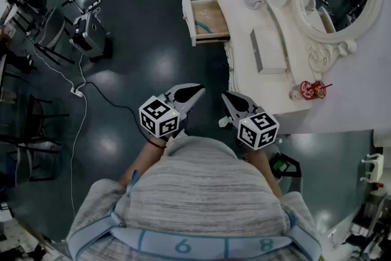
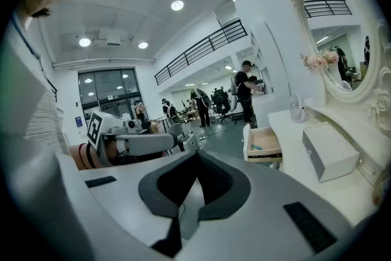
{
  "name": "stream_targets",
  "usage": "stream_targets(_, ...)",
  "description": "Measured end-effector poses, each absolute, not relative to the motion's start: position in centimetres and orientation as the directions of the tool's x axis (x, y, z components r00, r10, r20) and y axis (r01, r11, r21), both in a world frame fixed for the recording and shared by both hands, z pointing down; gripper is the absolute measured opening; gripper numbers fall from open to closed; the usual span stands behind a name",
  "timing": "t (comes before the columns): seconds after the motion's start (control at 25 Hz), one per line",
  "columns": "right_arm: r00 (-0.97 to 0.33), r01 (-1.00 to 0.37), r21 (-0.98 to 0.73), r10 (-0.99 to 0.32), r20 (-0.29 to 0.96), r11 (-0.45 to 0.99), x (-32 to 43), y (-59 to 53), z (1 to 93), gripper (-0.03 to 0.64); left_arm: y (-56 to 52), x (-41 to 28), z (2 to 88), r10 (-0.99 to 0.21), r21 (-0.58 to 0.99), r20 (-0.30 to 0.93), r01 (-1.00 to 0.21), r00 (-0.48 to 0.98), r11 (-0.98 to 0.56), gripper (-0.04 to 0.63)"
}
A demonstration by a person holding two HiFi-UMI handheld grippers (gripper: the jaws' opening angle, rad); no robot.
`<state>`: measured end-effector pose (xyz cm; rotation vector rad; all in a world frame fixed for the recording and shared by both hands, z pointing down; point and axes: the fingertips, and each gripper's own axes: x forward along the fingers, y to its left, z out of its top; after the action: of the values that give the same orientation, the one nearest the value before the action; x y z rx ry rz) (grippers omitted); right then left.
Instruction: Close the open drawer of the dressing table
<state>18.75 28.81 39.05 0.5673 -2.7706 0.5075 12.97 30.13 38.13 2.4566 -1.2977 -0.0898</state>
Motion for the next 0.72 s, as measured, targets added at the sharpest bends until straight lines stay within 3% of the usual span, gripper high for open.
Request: stream_targets(0.72,-0.899,-0.398,-0.280,-0.310,0.310,0.874,20.0,27.6,38.7,0.009,29.1,14.5,37.8,-0.822,0.329,0.114,-0.802,0.558,-0.499,0.018)
